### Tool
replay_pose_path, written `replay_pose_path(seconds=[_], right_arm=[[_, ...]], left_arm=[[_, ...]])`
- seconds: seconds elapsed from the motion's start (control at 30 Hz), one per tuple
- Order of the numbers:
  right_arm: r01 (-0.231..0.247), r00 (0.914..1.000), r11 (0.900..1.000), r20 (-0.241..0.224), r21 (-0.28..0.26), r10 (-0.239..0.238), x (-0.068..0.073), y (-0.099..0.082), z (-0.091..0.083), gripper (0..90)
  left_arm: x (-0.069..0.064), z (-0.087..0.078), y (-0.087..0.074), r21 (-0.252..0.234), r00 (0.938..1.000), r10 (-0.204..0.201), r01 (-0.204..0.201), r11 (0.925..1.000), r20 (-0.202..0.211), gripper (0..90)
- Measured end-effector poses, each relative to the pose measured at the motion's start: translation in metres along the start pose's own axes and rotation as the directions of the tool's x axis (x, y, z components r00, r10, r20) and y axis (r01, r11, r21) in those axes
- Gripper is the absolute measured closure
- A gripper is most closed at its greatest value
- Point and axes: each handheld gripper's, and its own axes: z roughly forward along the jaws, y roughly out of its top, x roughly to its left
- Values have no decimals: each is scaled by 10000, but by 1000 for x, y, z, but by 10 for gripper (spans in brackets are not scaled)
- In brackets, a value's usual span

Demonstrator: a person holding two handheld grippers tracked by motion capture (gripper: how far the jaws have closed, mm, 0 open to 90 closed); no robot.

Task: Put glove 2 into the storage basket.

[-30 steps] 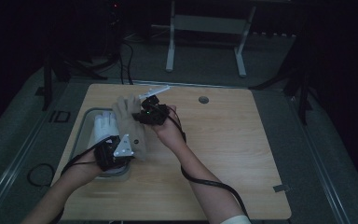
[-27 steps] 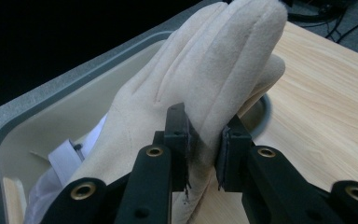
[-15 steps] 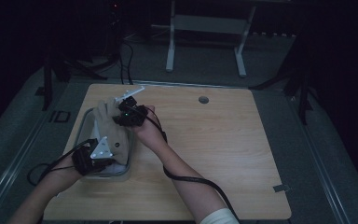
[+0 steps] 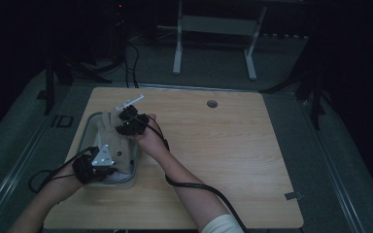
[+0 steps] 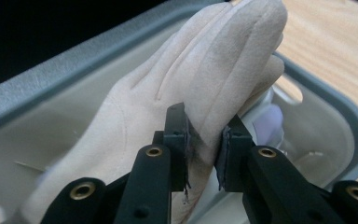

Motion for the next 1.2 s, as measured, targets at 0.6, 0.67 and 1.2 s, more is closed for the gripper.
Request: replay_pose_path(seconds=[0.6,0.67,1.2], right_arm=[[-19,9999,9997,112,249,16,-11,-15,15,645],[136,9997,9998,200,147,-139,-10,-13,12,538],[801,9968,9953,36,-536,-800,-8,-9,-24,152]], left_arm=[[3,16,0,135,9984,-350,344,9993,445,782],[3,15,1,98,9981,-412,408,9991,448,755],[5,-7,20,-1294,9857,-1549,1623,9782,659,147]])
